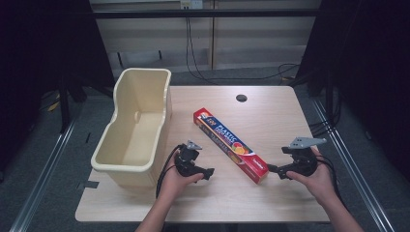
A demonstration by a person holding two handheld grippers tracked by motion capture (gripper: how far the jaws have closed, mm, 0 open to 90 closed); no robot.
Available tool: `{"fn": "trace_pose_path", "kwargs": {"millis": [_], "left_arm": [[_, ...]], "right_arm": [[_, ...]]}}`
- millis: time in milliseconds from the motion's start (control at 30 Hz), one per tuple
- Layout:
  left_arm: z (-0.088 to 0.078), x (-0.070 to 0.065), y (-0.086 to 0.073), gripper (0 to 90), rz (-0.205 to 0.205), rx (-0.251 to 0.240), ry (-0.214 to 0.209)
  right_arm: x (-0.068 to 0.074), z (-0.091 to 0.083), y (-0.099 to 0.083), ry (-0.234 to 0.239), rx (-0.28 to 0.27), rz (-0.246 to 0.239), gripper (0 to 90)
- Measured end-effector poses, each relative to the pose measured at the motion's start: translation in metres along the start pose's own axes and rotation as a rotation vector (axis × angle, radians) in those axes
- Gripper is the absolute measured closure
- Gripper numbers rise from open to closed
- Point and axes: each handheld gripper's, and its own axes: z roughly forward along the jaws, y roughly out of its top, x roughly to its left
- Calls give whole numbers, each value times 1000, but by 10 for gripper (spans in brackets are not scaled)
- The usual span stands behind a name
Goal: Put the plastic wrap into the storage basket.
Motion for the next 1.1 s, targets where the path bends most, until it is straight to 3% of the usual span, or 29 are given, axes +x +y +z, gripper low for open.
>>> {"fn": "trace_pose_path", "kwargs": {"millis": [233, 500, 600, 1000, 1100], "left_arm": [[-1, 0, -2, 21, 9, 7, -9], [-2, 2, -2, 21, 7, 20, -21], [0, 1, -4, 21, -5, 12, -16], [-2, 4, -4, 21, 3, 15, -20], [-2, 3, -5, 21, -5, 18, -21]], "right_arm": [[5, 10, 14, -1, -5, 15, 57], [19, 38, 37, 28, 34, 12, 62], [24, 48, 46, 27, 41, -3, 81], [37, 81, 73, 9, 64, 31, 122], [39, 86, 77, 6, 74, 13, 131]]}}
